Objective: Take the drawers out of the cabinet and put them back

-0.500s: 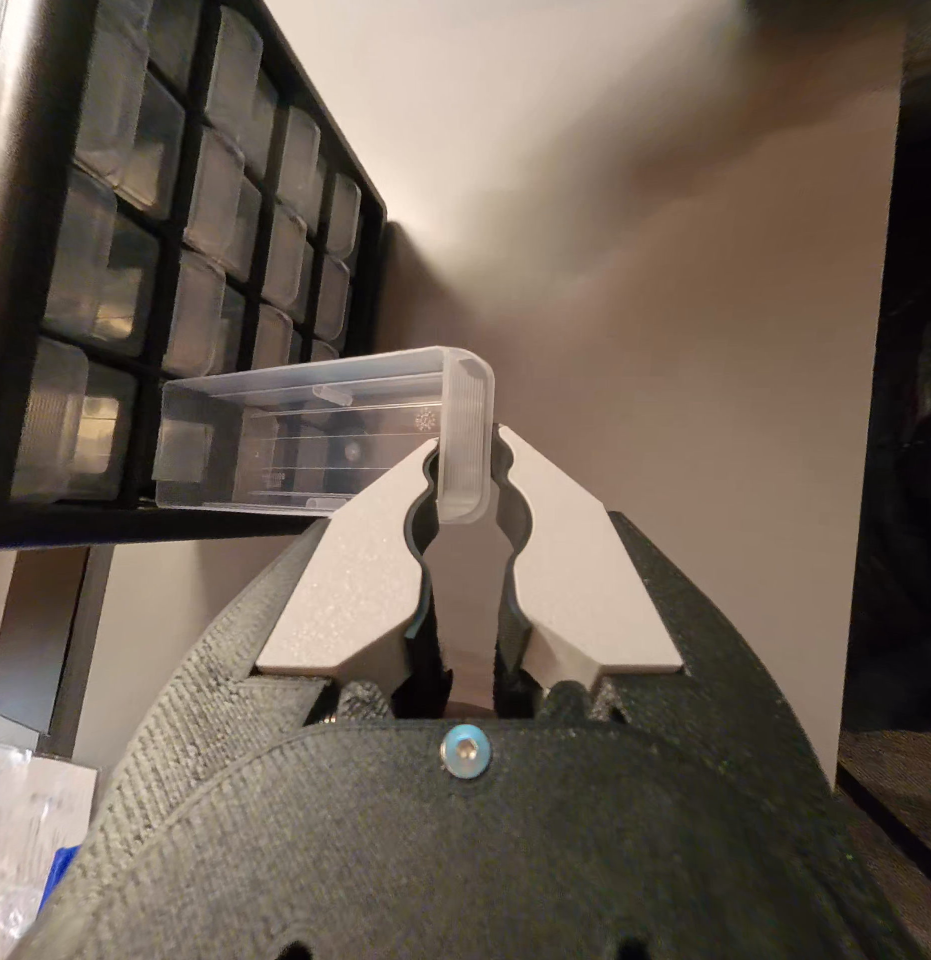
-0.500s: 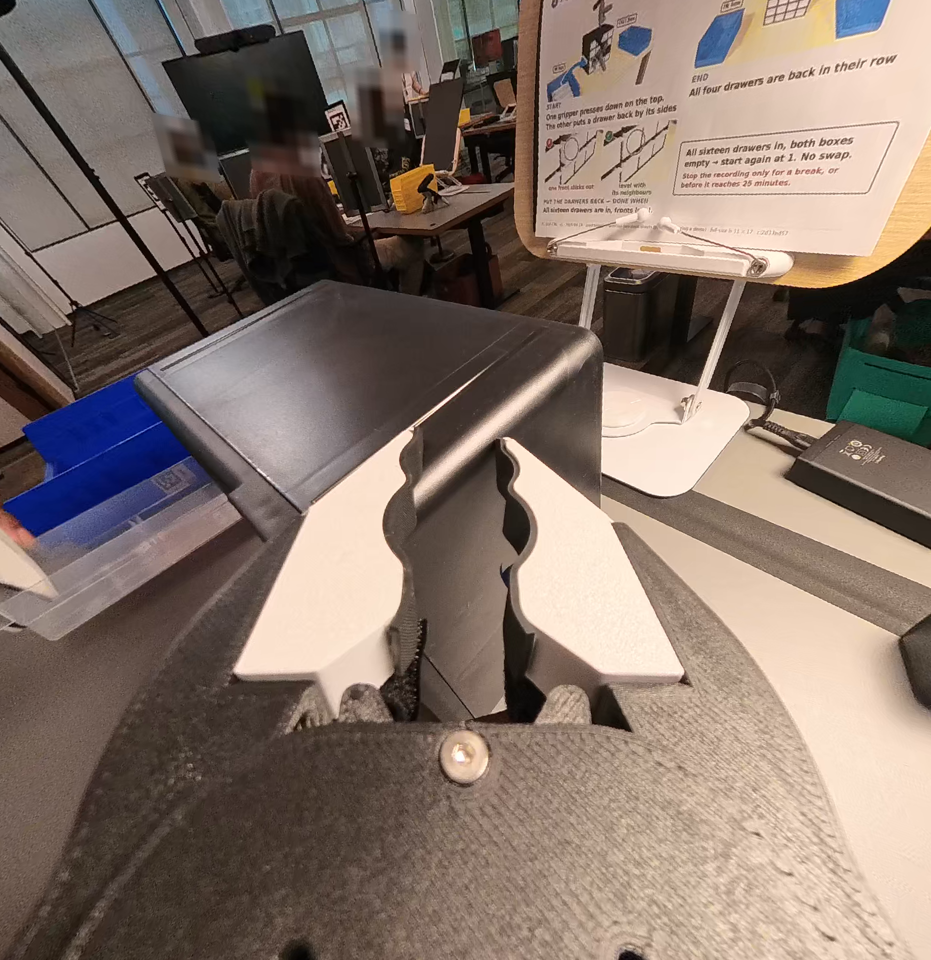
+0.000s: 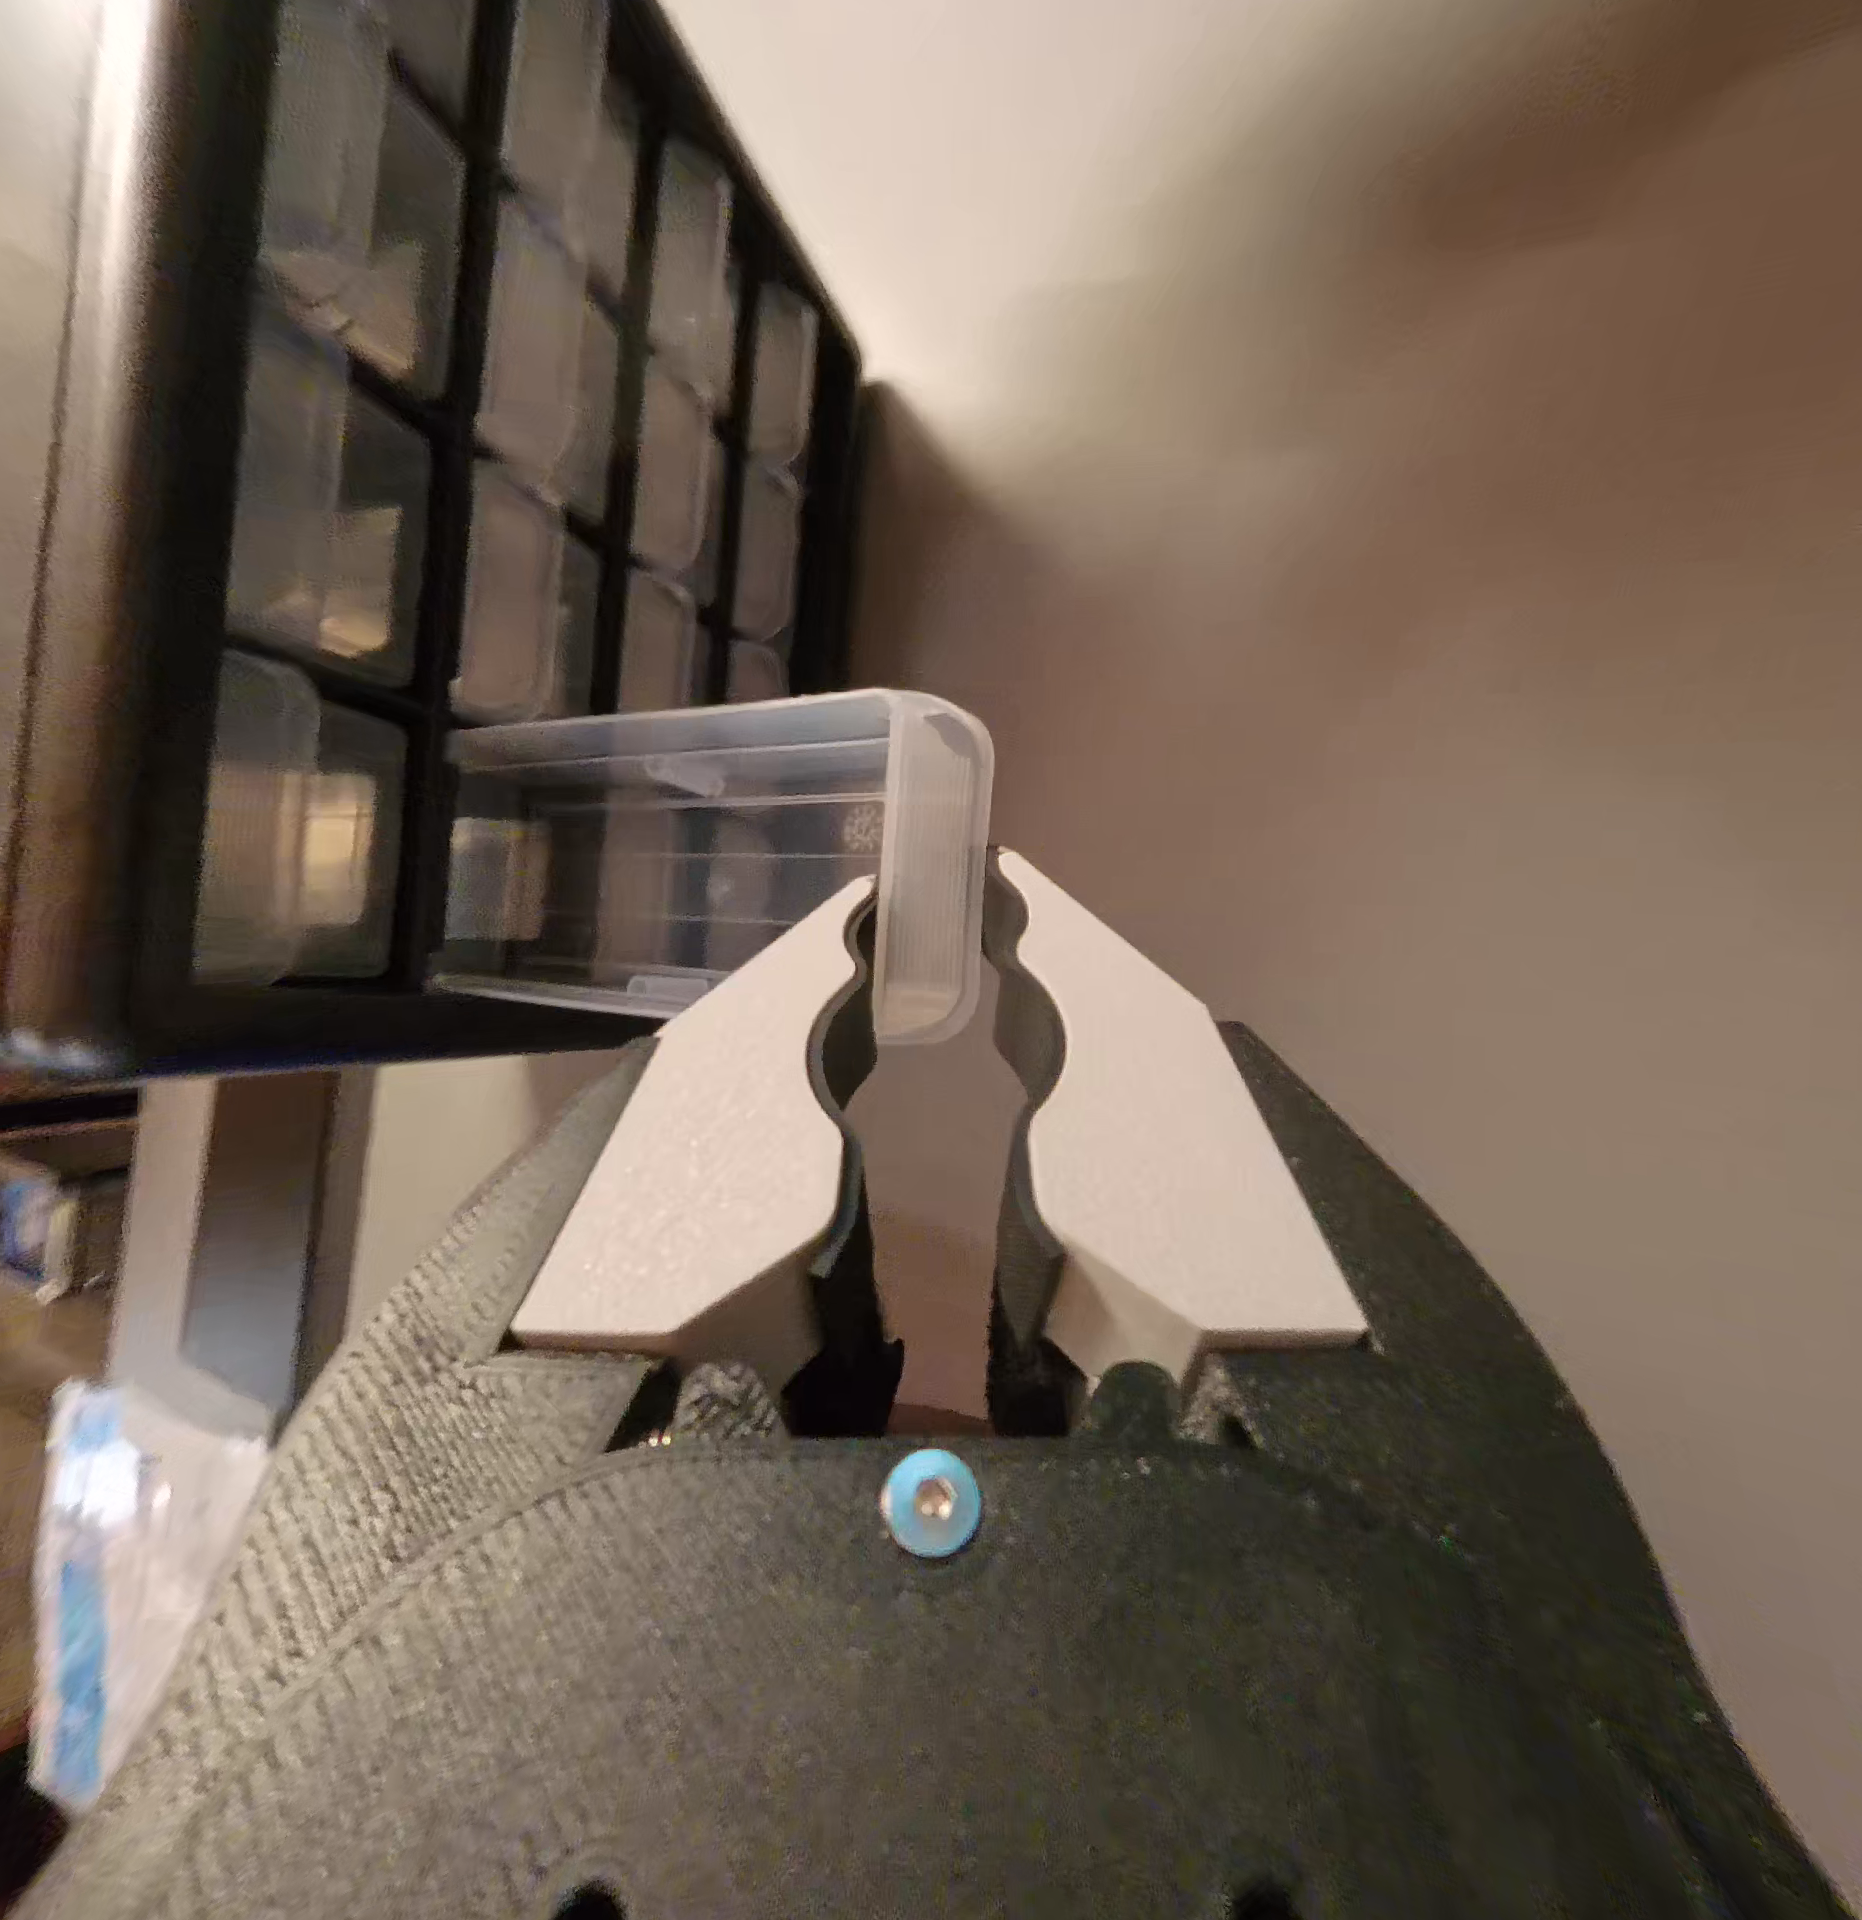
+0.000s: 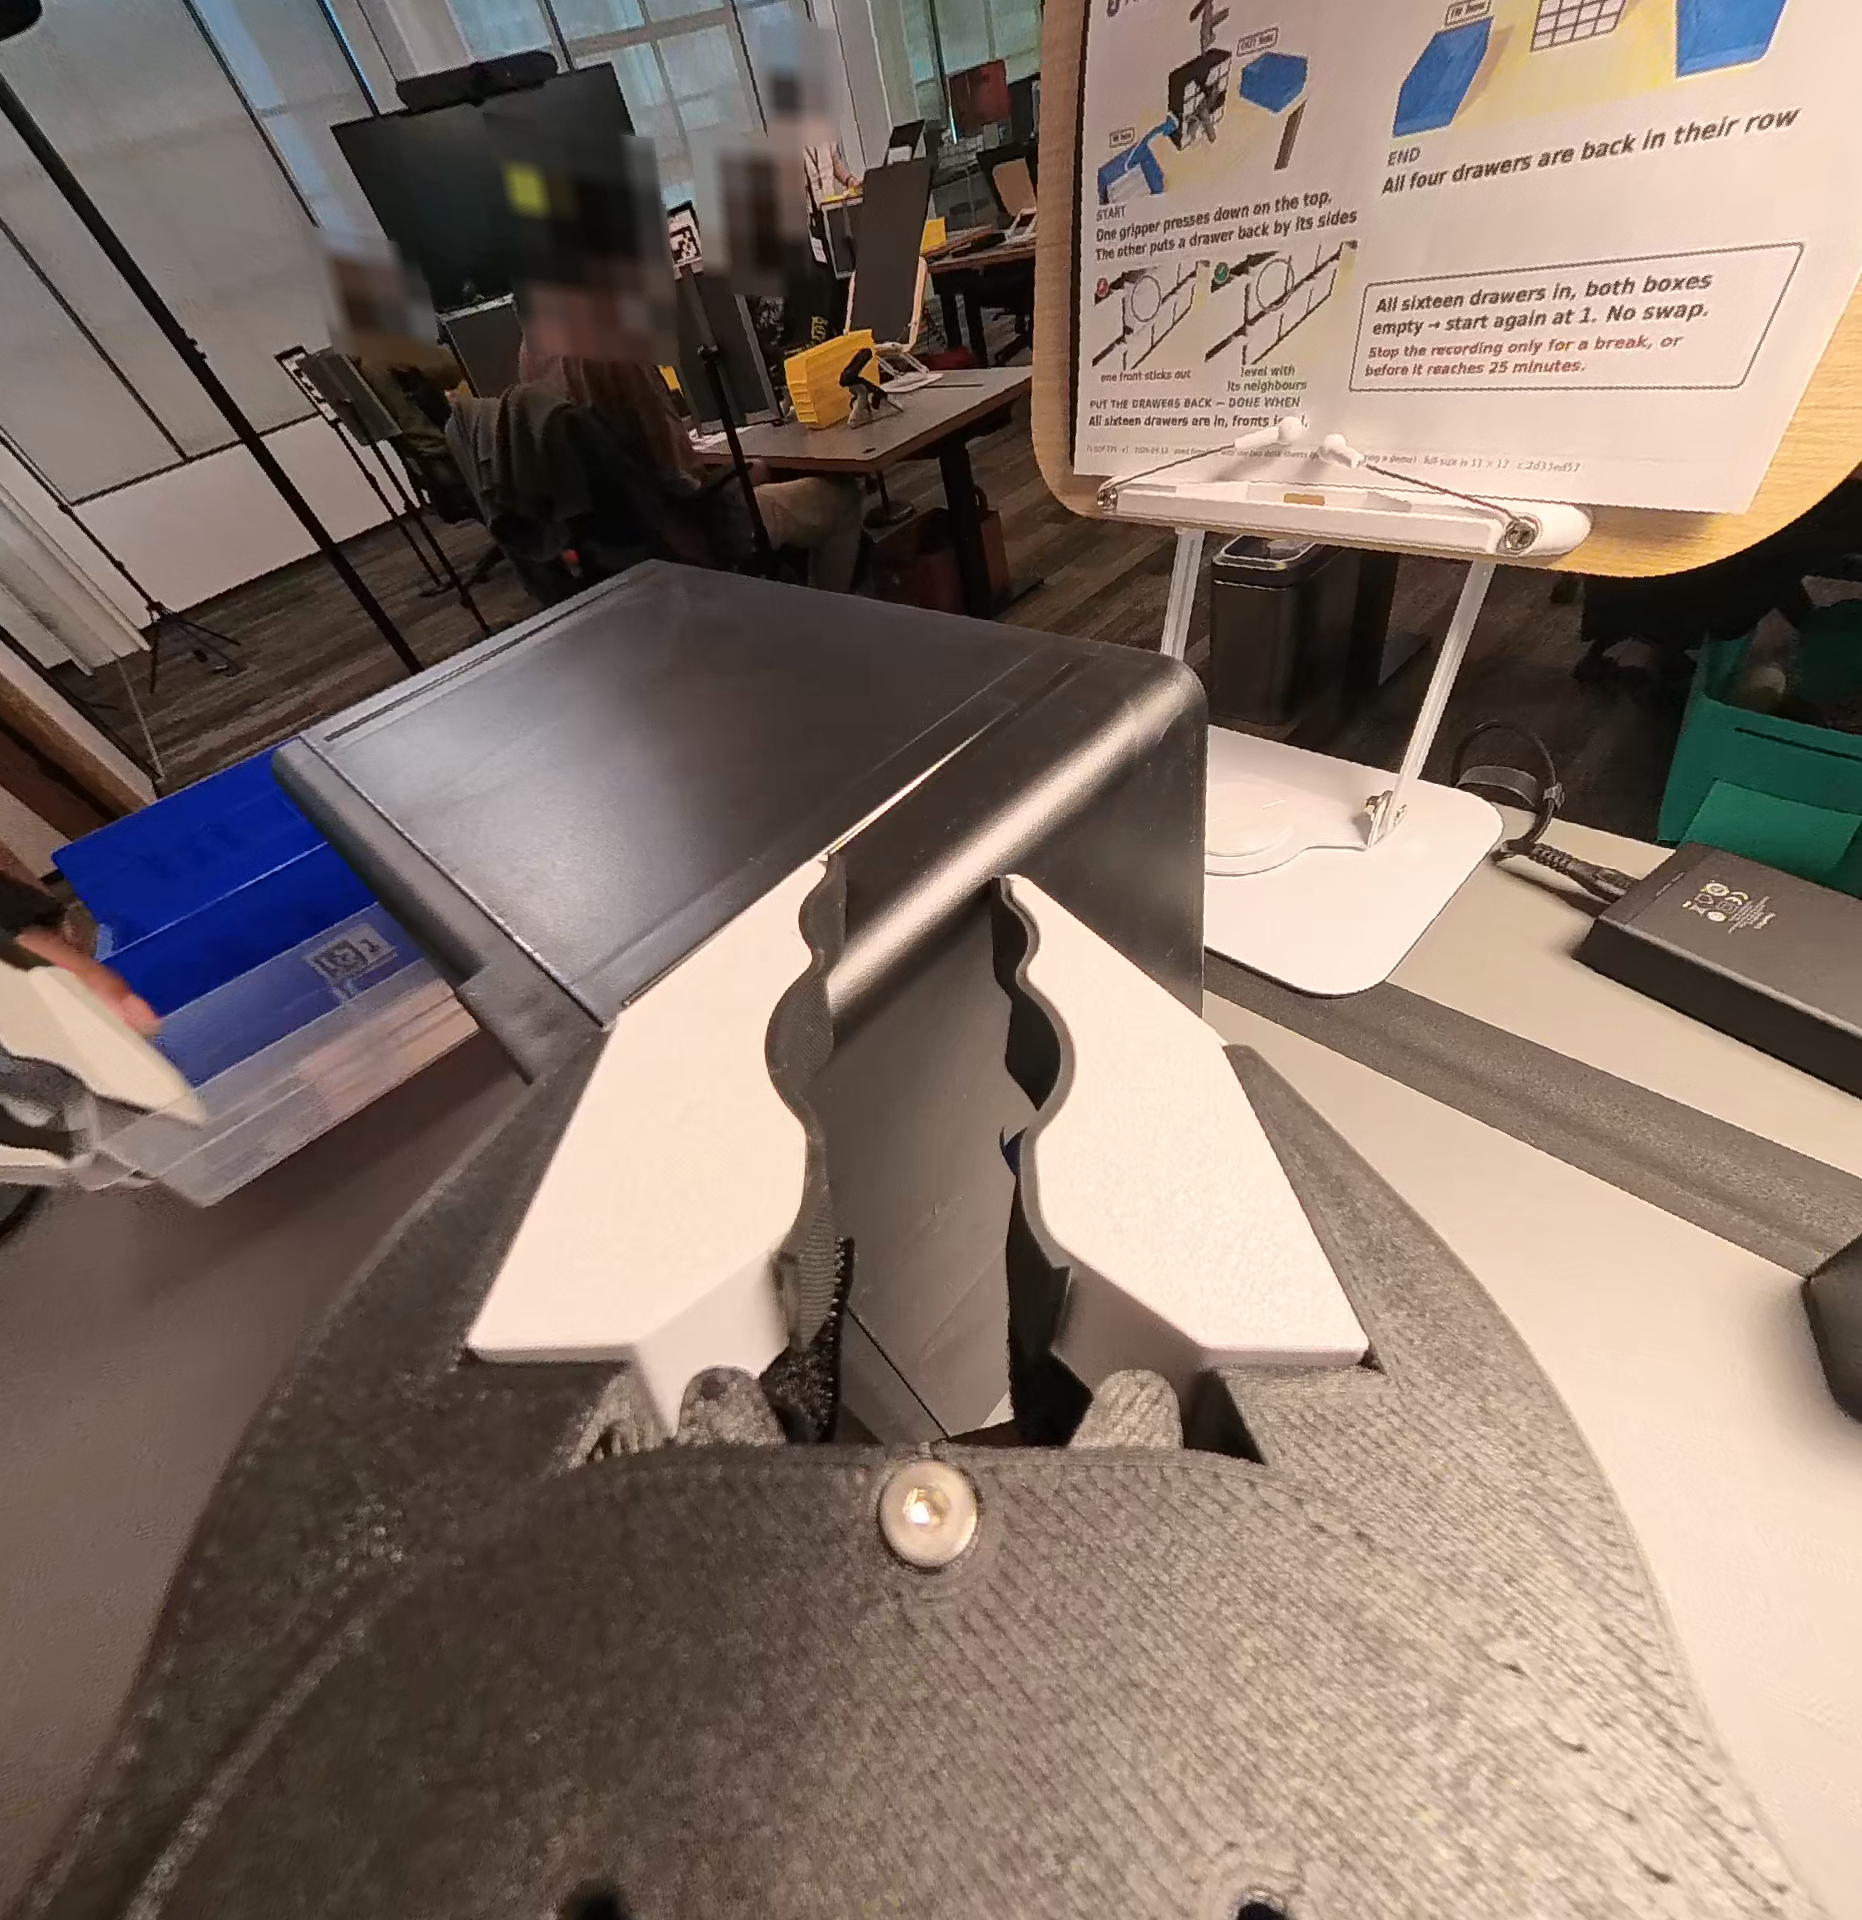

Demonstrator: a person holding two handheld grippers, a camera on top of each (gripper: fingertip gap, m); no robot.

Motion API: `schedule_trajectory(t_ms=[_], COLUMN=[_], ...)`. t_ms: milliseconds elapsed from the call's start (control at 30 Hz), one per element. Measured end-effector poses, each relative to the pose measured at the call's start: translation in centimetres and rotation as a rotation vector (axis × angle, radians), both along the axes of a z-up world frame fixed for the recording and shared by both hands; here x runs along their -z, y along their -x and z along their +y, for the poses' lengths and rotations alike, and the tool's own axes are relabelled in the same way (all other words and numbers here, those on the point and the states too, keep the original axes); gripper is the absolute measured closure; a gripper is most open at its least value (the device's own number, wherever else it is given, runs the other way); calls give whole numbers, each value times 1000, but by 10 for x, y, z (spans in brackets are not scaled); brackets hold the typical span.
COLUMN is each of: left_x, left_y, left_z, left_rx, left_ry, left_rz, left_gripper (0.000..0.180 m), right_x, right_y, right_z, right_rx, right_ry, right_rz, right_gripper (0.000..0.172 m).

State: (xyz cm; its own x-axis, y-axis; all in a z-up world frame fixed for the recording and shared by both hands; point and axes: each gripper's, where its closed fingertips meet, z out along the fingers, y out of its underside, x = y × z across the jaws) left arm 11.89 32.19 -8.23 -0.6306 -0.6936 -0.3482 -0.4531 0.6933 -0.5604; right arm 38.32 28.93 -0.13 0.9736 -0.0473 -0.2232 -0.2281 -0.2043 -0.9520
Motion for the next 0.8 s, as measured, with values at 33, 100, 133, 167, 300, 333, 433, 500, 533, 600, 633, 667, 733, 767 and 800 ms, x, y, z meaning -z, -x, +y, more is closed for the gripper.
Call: schedule_trajectory(t_ms=[33, 100, 133, 167, 300, 333, 433, 500, 533, 600, 633, 667, 733, 767, 800], left_x=[2, 4, 3, 1, -11, -15, -23, -16, -12, -5, -4, -3, -2, -1, 1], left_y=[-5, -20, -27, -32, -29, -26, -14, -10, -12, -21, -27, -35, -51, -59, -65], left_z=[7, 26, 38, 48, 46, 42, 21, 13, 15, 26, 31, 37, 50, 56, 61], left_rx=[-25, -113, -175, -232, -292, -277, -199, -168, -176, -218, -240, -264, -325, -358, -385], left_ry=[-30, -88, -124, -146, -70, -57, 14, 50, 44, 12, 7, 10, 19, 22, 28], left_rz=[-21, -98, -152, -198, -353, -390, -445, -397, -378, -360, -359, -363, -370, -370, -361], left_gripper=[163, 158, 153, 149, 141, 142, 153, 161, 166, 173, 173, 173, 167, 164, 168], right_x=[0, 0, 0, 0, 0, 0, 0, 0, 0, 0, 0, 0, 0, 0, 0], right_y=[0, 0, 0, 0, 0, 0, 0, 0, 0, 0, 0, 0, 0, 0, 0], right_z=[0, 0, 0, 0, 0, 0, 0, 0, 0, 0, 0, 0, 0, 0, 0], right_rx=[0, 1, 2, 2, 0, -1, -2, 0, 1, 4, 6, 8, 13, 14, 14], right_ry=[0, 0, 0, 0, 2, 2, 2, 3, 3, 4, 4, 4, 5, 6, 7], right_rz=[0, -1, -2, -2, -4, -2, -2, -4, -5, -7, -8, -9, -14, -16, -17], right_gripper=[140, 140, 140, 140, 141, 141, 141, 141, 141, 141, 141, 141, 141, 141, 141])
